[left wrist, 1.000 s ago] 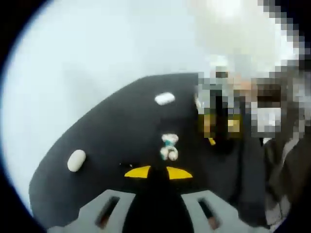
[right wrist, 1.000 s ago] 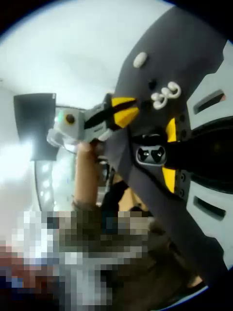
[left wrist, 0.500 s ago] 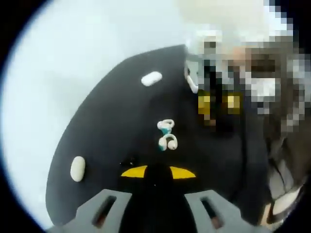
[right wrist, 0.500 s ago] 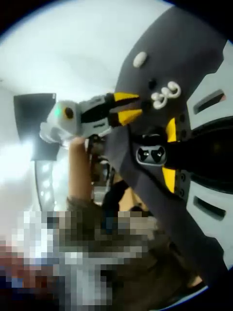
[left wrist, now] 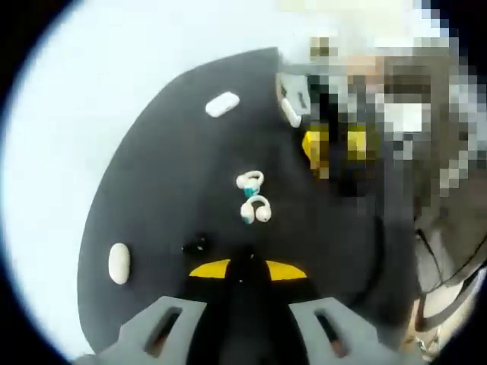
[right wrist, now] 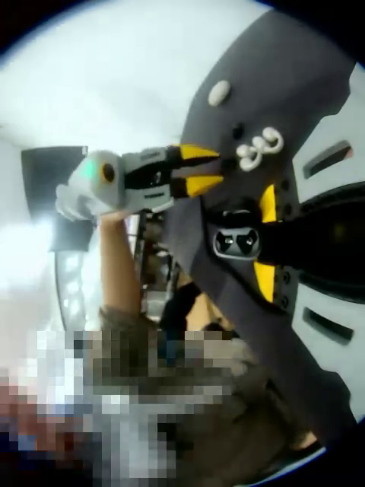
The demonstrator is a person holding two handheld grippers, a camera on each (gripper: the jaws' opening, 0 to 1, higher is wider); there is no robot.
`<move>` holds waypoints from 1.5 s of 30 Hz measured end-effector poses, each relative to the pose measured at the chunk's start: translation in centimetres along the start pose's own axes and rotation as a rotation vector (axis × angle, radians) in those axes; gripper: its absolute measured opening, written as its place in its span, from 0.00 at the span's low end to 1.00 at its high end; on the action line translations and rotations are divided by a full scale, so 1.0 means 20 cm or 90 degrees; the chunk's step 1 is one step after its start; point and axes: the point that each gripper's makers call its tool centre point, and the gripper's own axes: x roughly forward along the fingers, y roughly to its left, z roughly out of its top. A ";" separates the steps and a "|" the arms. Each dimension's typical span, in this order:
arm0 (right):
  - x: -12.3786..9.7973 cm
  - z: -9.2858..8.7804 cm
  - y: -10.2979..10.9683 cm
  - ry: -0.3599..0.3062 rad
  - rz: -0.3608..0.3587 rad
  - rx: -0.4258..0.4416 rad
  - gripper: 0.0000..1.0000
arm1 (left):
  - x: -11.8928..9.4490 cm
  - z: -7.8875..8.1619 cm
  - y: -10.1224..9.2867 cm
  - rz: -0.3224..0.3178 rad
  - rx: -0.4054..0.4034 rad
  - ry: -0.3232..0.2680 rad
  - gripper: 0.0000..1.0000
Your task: Pick up three earphones and place each one into its charging case using tactile feedback, ensure that each earphone is properly inserted and securely positioned inside the case.
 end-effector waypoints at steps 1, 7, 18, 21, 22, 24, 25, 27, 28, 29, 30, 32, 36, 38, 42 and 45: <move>0.00 0.00 0.00 0.000 0.000 0.000 0.18 | 0.01 0.00 0.01 0.002 -0.007 -0.002 0.14; 0.00 0.00 0.00 0.000 0.001 -0.001 0.18 | 0.04 0.00 0.02 -0.006 -0.051 -0.027 0.11; 0.01 0.00 0.00 0.000 0.001 -0.002 0.18 | 0.04 -0.01 0.00 -0.028 -0.097 -0.070 0.03; 0.01 0.00 0.00 0.000 0.000 -0.002 0.18 | 0.01 0.03 -0.01 -0.042 -0.131 -0.097 0.03; 0.01 0.00 0.00 -0.001 0.000 -0.002 0.18 | 0.00 0.05 0.00 -0.043 -0.143 -0.117 0.03; 0.01 0.00 0.00 -0.001 0.001 -0.002 0.18 | -0.04 0.12 0.02 -0.034 -0.157 -0.161 0.03; 0.00 0.00 0.00 -0.001 0.001 -0.002 0.18 | -0.05 0.16 0.04 -0.029 -0.159 -0.179 0.03; 0.00 0.00 0.00 -0.001 0.001 -0.001 0.18 | -0.08 0.25 0.04 -0.022 -0.151 -0.211 0.03; 0.00 0.00 0.00 -0.001 0.001 -0.001 0.18 | -0.08 0.28 0.04 -0.020 -0.148 -0.212 0.03; 0.00 0.00 0.00 -0.001 0.002 -0.001 0.18 | -0.08 0.32 0.04 -0.016 -0.142 -0.215 0.03; 0.00 0.00 0.00 -0.001 0.002 -0.001 0.18 | -0.08 0.36 0.04 -0.013 -0.136 -0.220 0.03; 0.00 0.00 0.00 -0.001 0.001 -0.002 0.18 | -0.05 0.44 0.04 -0.018 -0.118 -0.225 0.03; 0.00 0.00 -0.01 0.000 0.000 -0.004 0.18 | 0.01 0.58 0.08 -0.012 -0.122 -0.246 0.03; 0.00 0.00 -0.01 0.000 0.000 -0.004 0.18 | 0.06 0.62 0.09 -0.008 -0.122 -0.230 0.03; 0.00 -0.01 -0.01 -0.001 0.001 -0.002 0.18 | 0.18 0.64 0.02 -0.028 -0.104 -0.176 0.03; 0.00 -0.01 0.00 -0.001 0.002 -0.002 0.18 | 0.26 0.65 -0.03 -0.043 -0.092 -0.153 0.03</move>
